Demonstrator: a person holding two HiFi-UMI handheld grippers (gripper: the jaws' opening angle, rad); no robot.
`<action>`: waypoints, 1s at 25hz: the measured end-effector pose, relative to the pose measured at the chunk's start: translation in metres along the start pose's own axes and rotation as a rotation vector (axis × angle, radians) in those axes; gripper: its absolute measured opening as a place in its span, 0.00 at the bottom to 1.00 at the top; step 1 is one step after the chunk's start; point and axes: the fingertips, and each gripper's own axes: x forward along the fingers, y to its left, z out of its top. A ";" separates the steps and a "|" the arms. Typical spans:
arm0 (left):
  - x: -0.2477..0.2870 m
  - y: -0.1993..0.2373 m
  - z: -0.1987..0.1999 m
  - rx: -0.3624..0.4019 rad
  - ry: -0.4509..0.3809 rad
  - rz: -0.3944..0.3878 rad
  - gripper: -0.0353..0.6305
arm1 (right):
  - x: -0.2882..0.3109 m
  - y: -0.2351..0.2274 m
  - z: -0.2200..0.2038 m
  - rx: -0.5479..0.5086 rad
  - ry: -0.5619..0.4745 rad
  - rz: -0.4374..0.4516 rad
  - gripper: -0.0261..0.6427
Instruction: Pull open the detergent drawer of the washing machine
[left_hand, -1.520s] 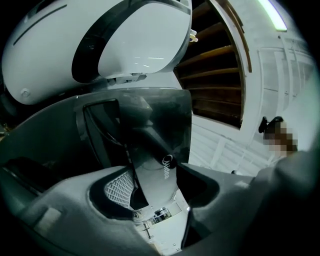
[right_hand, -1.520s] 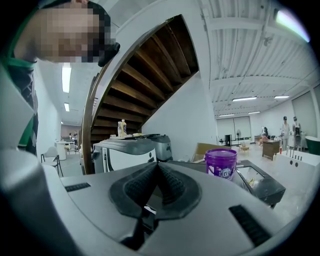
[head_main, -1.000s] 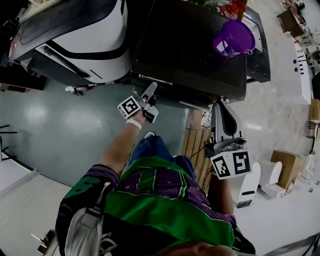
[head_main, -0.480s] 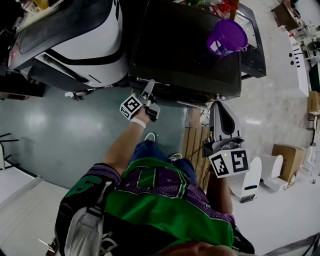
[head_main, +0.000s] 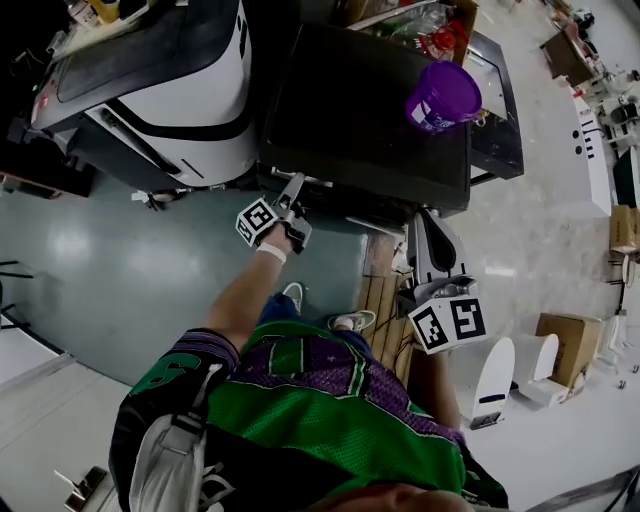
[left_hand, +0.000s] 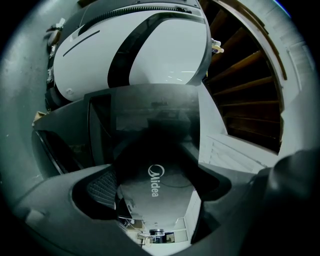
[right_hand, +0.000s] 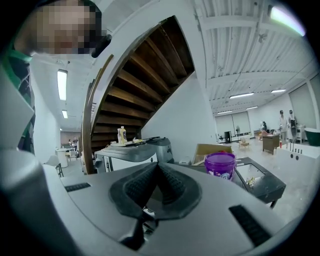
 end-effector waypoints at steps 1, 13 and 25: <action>0.000 -0.001 0.000 0.001 -0.005 -0.001 0.73 | -0.001 -0.001 0.003 -0.002 -0.003 0.012 0.04; -0.026 0.000 -0.013 0.000 0.014 -0.006 0.73 | -0.001 0.001 0.023 -0.014 -0.032 0.089 0.04; -0.044 0.000 -0.018 -0.006 0.039 0.016 0.73 | 0.000 0.021 0.027 -0.011 -0.037 0.153 0.04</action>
